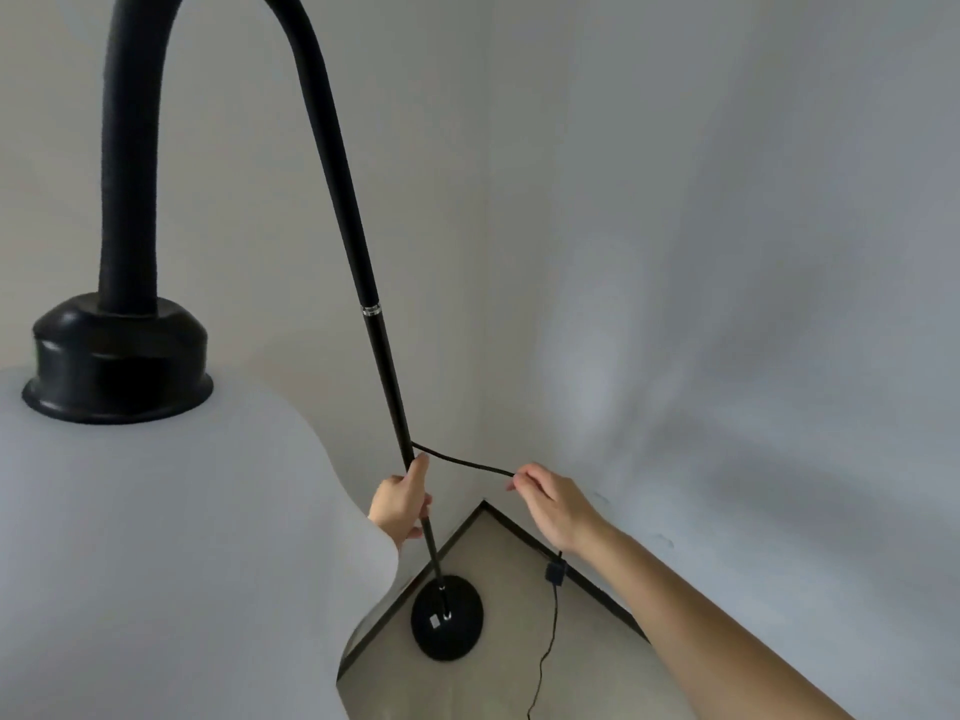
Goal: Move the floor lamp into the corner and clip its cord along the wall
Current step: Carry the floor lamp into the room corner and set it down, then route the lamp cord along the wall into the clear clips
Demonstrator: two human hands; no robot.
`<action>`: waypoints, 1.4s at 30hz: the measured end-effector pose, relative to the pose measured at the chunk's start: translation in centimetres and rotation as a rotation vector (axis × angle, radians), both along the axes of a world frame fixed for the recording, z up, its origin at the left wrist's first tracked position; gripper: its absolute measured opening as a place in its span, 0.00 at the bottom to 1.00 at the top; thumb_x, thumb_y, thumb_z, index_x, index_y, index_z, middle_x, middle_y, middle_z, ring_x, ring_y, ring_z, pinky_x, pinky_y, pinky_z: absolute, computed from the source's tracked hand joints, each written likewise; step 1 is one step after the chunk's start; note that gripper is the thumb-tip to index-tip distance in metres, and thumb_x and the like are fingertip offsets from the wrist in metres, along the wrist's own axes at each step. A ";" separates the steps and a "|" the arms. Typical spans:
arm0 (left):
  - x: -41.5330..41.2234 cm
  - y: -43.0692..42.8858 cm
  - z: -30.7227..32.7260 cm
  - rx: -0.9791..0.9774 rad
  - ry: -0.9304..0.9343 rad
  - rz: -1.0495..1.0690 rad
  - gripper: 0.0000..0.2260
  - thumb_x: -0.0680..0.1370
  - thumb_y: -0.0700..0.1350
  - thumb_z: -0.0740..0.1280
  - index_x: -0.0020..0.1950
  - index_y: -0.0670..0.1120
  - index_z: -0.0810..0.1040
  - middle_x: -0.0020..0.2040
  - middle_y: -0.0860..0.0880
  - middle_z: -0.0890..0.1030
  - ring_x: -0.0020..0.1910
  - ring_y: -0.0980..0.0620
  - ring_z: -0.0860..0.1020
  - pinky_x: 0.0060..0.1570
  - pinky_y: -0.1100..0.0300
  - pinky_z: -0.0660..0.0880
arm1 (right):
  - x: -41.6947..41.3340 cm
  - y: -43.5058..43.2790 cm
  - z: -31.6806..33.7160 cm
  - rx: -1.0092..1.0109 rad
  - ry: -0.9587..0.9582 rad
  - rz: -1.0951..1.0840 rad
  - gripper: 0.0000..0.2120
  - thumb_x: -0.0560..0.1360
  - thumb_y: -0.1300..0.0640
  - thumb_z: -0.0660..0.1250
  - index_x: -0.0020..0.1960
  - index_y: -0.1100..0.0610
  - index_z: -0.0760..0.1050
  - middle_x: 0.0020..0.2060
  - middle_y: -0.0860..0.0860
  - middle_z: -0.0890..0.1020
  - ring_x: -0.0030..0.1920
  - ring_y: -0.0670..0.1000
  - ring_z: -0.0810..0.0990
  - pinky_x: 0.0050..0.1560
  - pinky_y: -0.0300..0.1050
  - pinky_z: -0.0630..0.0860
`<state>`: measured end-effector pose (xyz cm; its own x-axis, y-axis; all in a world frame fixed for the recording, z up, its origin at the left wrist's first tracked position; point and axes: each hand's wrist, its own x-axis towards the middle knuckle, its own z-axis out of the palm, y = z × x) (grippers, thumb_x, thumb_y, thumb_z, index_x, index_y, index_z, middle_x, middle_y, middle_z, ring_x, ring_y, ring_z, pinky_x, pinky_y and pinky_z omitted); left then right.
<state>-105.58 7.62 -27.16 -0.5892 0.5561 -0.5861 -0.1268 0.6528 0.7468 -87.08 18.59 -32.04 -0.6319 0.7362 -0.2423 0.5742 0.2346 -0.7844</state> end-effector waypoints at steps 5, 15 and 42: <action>3.5 2.7 0.0 0.090 -0.203 -0.010 0.19 0.82 0.56 0.60 0.53 0.42 0.81 0.50 0.44 0.85 0.47 0.48 0.81 0.44 0.53 0.77 | 1.0 1.1 0.8 -0.036 0.036 0.121 0.14 0.83 0.46 0.53 0.53 0.41 0.78 0.54 0.61 0.83 0.54 0.61 0.81 0.60 0.60 0.76; 8.0 7.0 1.5 0.360 0.015 0.362 0.11 0.81 0.45 0.64 0.45 0.46 0.84 0.41 0.49 0.83 0.43 0.52 0.80 0.44 0.57 0.73 | 11.4 6.2 -2.3 -0.200 -0.072 0.196 0.16 0.80 0.43 0.61 0.50 0.55 0.79 0.42 0.51 0.81 0.38 0.46 0.75 0.42 0.41 0.72; 13.2 10.7 -1.4 0.403 0.027 0.365 0.10 0.82 0.45 0.63 0.53 0.45 0.83 0.40 0.51 0.80 0.39 0.53 0.75 0.41 0.59 0.72 | 17.6 7.8 -3.6 -0.331 -0.108 0.082 0.31 0.73 0.28 0.58 0.51 0.56 0.79 0.31 0.47 0.77 0.37 0.47 0.78 0.51 0.42 0.73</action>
<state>-92.39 18.31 -28.59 -0.7980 0.4903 -0.3504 -0.2685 0.2313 0.9351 -69.47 26.41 -35.66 -0.6434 0.5546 -0.5277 0.6474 0.0264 -0.7617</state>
